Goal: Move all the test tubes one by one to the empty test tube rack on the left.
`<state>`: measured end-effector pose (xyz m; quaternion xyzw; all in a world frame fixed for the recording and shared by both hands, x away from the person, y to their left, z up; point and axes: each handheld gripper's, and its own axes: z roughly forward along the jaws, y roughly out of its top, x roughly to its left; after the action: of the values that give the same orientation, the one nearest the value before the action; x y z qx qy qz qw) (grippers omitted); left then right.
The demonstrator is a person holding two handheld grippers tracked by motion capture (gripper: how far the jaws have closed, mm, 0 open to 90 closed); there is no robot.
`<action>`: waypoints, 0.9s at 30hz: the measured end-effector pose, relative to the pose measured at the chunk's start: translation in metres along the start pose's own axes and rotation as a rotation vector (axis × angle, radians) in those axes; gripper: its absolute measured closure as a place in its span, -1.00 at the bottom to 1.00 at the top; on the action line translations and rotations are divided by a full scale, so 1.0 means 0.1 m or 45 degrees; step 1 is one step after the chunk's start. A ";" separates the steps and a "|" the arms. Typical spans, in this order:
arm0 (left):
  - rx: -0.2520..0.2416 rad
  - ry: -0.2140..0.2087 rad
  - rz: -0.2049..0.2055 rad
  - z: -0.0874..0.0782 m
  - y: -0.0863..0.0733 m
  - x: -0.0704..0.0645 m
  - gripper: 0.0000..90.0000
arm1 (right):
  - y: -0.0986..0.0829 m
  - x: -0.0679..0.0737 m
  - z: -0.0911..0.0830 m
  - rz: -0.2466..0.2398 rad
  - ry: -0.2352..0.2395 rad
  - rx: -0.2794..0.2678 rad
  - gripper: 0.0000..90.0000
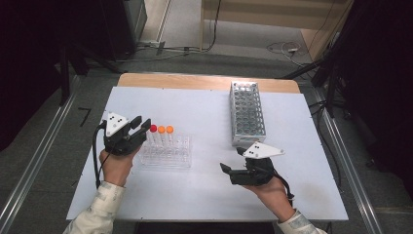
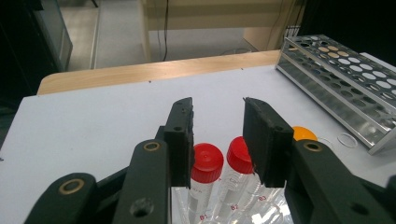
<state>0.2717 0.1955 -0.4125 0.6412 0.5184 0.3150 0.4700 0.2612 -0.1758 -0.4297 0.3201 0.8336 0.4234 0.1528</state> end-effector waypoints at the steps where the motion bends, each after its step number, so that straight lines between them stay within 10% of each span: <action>1: -0.001 0.000 0.001 0.00 0.00 0.00 0.40 | 0.00 0.00 0.00 -0.001 0.001 -0.001 -0.52; 14: 0.001 0.012 -0.063 -0.05 0.00 -0.05 -0.43 | -0.02 -0.07 -0.01 0.032 -0.017 -0.003 -0.52; 27: -0.006 0.001 -0.046 -0.18 -0.03 -0.10 -0.54 | -0.05 -0.12 -0.05 0.049 -0.058 -0.024 -0.52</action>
<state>0.2513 0.1906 -0.4081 0.6306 0.5293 0.3080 0.4767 0.2658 -0.1888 -0.4308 0.3441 0.8196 0.4267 0.1667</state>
